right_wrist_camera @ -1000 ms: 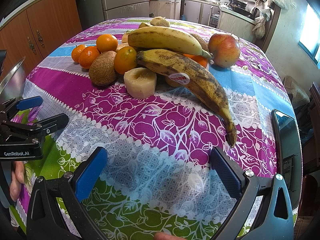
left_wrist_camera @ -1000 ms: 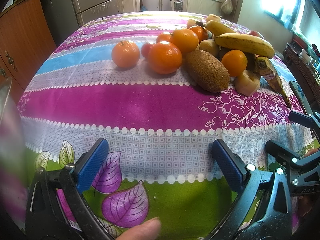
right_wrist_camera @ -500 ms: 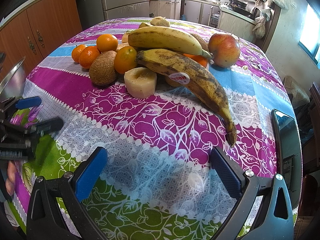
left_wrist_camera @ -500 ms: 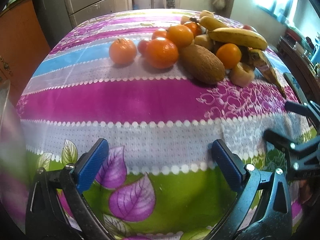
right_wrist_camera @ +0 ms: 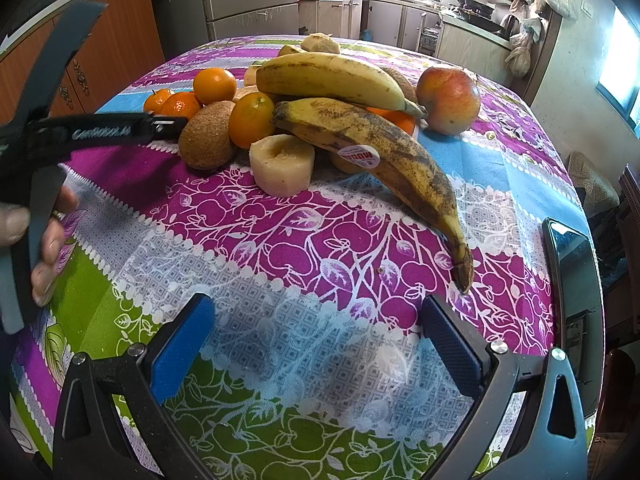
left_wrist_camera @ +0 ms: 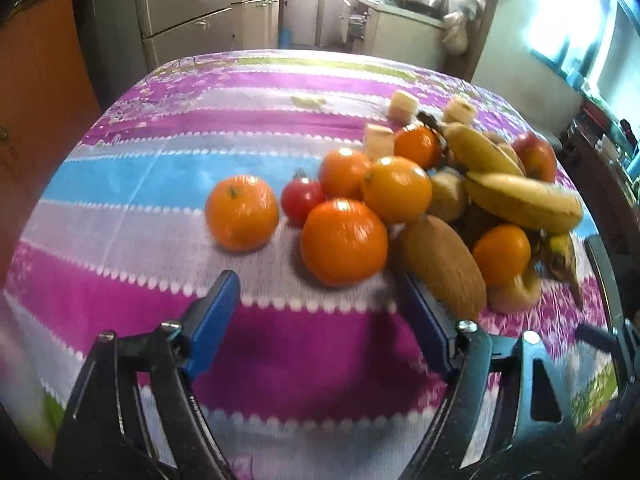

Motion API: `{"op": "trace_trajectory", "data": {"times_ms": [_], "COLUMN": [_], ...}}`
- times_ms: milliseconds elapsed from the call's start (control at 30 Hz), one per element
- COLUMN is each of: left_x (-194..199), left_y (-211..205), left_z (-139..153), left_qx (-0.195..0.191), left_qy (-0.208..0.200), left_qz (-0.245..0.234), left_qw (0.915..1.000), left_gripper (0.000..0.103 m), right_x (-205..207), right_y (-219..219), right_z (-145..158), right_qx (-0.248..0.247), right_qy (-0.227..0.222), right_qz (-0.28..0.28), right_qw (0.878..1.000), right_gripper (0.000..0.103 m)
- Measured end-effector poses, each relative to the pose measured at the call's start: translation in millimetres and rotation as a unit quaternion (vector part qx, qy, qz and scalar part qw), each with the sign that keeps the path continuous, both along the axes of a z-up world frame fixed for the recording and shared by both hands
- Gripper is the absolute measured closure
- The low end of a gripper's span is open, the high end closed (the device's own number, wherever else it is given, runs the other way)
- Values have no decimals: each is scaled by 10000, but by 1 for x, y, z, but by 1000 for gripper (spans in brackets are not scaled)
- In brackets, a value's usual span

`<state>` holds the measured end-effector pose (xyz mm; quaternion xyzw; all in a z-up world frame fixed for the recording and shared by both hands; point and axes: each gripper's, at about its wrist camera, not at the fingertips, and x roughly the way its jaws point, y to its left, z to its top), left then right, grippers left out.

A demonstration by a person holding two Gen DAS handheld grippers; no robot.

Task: Organize fruits
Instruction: 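Lower the left tool and close it on a large orange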

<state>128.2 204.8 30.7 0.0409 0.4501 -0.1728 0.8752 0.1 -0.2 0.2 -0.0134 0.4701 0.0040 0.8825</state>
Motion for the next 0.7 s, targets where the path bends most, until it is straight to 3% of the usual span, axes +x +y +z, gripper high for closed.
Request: {"op": "trace_trajectory", "data": {"times_ms": [233,267,333,367,467,700], "left_x": [5,6,6,4,-7,-49], "left_y": [-3,-2,-1,0,1,35], "left_z": [-4,-4,-2,-1,6,13], "left_qx": [-46,-161,-430,-473,-198,-344], "left_qy": [-20,6,70,89,-125,-145], "left_qz": [56,-28,-204,-223,-175,-342], "left_qw": [10000,9999,9988,9986,9996,9987], "left_gripper": [25,30,54,57,57,60], "right_x": [0,0,0,0,1,-6], "right_y": [0,0,0,0,-1,3], "right_z": [0,0,0,0,0,1], "right_qx": [0,0,1,1,-2,-3], "right_qy": [1,2,3,3,13,33], "right_qz": [0,1,1,3,15,78], "right_qw": [10000,10000,10000,10000,10000,10000], "right_gripper": [0,0,0,0,0,0]}}
